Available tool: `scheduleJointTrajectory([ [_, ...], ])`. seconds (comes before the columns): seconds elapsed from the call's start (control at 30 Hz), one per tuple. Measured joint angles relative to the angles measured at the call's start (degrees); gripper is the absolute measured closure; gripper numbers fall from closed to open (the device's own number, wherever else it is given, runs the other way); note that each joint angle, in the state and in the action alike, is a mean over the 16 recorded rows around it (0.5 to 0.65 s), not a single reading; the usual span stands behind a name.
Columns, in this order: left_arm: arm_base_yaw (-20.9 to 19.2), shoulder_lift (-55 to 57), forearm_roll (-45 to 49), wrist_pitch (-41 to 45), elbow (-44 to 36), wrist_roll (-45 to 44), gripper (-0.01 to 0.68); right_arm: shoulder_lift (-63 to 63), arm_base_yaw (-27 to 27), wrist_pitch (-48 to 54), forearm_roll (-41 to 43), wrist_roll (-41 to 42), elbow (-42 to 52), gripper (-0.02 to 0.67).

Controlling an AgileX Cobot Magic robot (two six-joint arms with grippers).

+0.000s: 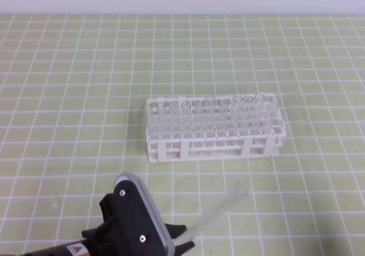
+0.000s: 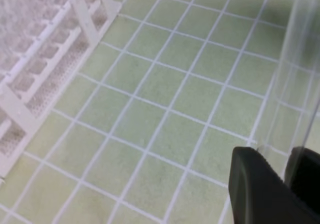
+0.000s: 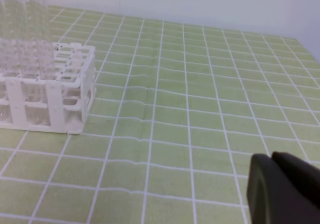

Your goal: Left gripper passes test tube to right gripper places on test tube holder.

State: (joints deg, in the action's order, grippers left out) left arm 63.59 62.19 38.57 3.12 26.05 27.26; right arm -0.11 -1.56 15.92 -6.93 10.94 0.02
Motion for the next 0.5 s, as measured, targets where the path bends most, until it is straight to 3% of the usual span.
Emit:
scheduleJointTrajectory([
  [0.33, 0.0, -0.01, 4.19, -1.16, -0.09, 0.43, 0.64, 0.0, 0.0, -0.2, 0.34, 0.0, 0.0, 0.666],
  [0.5, 0.0, 0.01, 4.64, -1.79, -0.08, 1.89, 0.634, 0.0, 0.0, -1.58, -5.78, -0.06, 0.0, 0.666],
])
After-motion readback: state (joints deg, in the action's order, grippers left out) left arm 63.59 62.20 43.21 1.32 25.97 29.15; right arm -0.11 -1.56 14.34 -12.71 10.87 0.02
